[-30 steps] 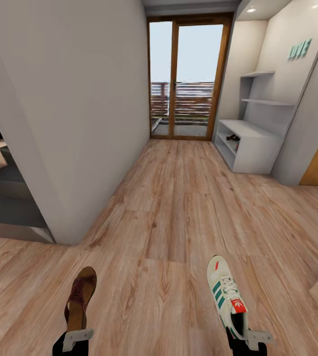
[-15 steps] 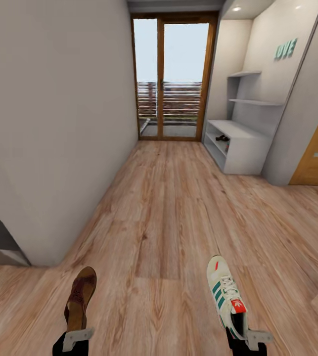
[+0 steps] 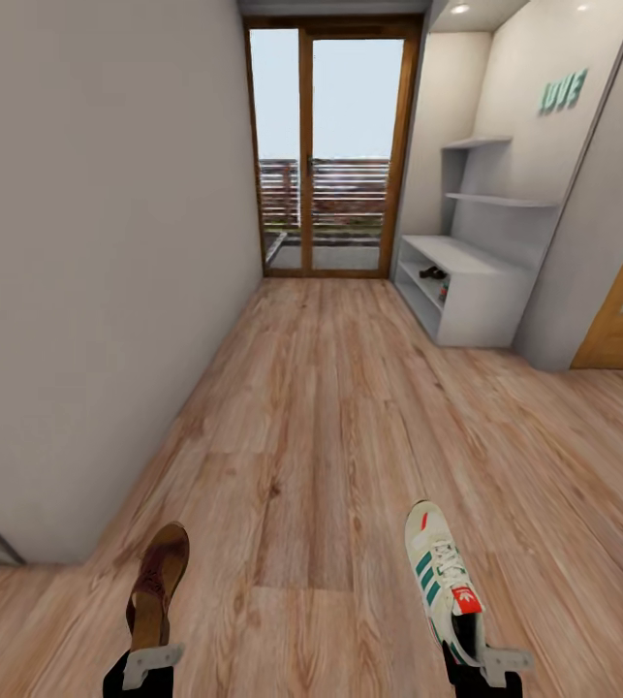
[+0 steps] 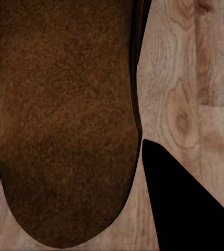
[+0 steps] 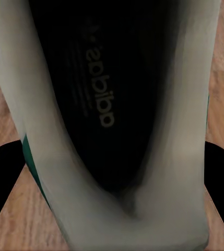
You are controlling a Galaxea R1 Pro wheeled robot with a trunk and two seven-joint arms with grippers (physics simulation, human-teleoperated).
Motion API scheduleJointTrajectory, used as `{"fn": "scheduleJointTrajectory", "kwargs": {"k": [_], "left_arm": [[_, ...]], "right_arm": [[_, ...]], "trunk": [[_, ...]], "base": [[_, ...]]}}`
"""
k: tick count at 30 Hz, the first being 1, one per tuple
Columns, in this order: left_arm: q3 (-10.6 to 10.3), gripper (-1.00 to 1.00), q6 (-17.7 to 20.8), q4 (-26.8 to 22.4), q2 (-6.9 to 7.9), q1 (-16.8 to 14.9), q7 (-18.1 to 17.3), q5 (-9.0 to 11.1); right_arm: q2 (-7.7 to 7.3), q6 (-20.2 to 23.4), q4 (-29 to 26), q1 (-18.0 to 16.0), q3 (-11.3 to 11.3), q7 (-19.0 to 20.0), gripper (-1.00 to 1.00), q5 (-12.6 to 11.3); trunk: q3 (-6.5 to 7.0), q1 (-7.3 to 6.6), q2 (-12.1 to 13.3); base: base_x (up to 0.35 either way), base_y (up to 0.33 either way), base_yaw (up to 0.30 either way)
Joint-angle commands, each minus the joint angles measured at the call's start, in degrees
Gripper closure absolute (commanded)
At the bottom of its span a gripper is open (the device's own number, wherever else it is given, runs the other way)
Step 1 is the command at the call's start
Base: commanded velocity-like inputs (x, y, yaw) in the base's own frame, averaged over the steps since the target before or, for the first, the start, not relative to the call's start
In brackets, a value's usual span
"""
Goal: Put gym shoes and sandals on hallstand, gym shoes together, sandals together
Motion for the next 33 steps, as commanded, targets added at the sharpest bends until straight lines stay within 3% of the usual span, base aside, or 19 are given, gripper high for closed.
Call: {"fn": "scheduleJointTrajectory", "kwargs": {"k": [1, 33], "left_arm": [[-0.4, 1.00, -0.2, 0.0, 0.06, 0.0, 0.2, 0.4], [-0.4, 1.00, -0.2, 0.0, 0.06, 0.0, 0.2, 0.4]], "right_arm": [[0.04, -0.2, 0.0, 0.0, -0.5, 0.4, 1.00, 0.4], [-0.04, -0.2, 0.0, 0.0, -0.5, 0.4, 1.00, 0.4]], "trunk": [[-0.11, 0.02, 0.0], [-0.33, 0.02, 0.0]], "base": [[0.338, 0.000, -0.144], [0.337, 0.000, -0.015]]}}
